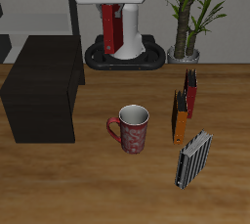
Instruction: Place the right red book flat on top of the shelf and place the orange book flat on top of the shelf
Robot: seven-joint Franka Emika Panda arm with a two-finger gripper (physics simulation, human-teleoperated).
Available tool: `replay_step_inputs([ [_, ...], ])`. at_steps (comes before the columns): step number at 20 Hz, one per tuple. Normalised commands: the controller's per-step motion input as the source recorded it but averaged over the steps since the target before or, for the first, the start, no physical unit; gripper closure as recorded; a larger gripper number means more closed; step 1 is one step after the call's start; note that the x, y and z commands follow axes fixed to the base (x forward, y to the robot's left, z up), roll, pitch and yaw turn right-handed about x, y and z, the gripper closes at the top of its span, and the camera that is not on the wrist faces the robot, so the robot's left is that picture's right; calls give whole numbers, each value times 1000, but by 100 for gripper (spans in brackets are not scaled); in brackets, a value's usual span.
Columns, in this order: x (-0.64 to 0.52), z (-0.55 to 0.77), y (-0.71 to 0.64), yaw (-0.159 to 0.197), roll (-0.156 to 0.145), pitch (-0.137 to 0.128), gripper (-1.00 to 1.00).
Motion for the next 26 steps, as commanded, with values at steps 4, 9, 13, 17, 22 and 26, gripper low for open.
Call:
replay_step_inputs([
  [4, -256, -6, 14, 45, 23, -12, 100],
  [9, -335, 85, -32, 47, -32, -24, 100],
  [13, -39, 142, -393, 0, -225, 25, 100],
  [17, -165, 173, -299, 10, -186, -21, 100],
  [22, -181, 58, -166, -15, -90, 14, 100],
  [26, -213, 42, -304, -18, -136, -5, 100],
])
